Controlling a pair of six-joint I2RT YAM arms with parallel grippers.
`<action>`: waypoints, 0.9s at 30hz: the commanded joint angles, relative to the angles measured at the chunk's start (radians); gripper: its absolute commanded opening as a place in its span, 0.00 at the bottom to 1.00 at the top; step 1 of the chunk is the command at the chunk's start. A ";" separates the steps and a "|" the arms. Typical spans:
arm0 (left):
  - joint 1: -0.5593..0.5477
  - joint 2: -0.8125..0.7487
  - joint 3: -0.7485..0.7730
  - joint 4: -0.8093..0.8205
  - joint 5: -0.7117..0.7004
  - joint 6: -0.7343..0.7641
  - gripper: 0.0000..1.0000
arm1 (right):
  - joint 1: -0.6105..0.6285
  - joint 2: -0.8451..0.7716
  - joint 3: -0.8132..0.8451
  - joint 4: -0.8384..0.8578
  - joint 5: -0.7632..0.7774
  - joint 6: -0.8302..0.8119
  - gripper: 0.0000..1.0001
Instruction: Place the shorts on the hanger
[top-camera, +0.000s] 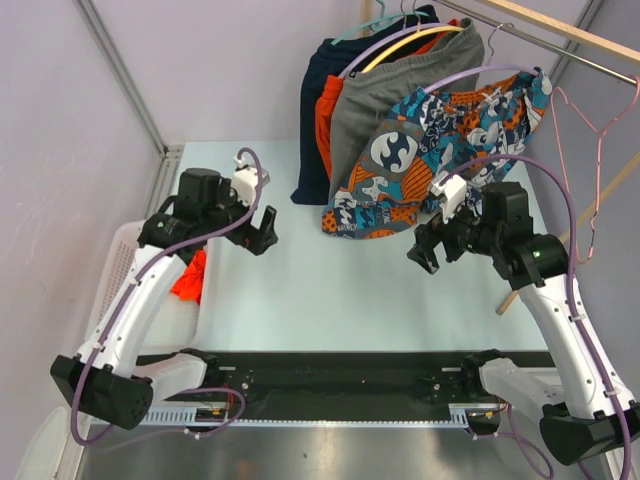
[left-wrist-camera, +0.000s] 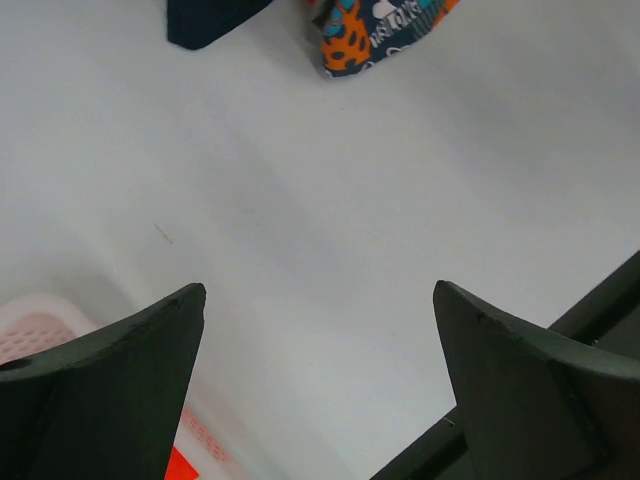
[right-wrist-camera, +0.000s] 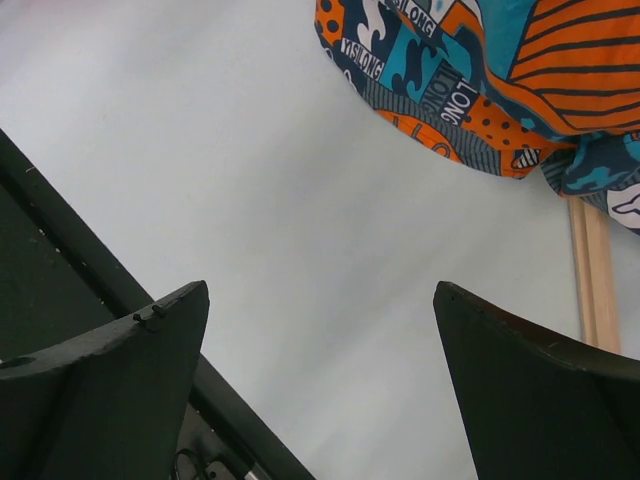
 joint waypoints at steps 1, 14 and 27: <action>0.095 -0.006 0.068 -0.006 0.004 -0.051 1.00 | -0.005 -0.006 0.008 -0.029 -0.027 0.009 1.00; 0.619 0.113 0.187 -0.219 0.199 0.174 1.00 | 0.015 0.029 0.005 -0.050 -0.015 -0.039 1.00; 0.796 0.195 -0.141 -0.080 0.000 0.487 1.00 | 0.119 0.120 0.005 0.003 0.015 -0.077 1.00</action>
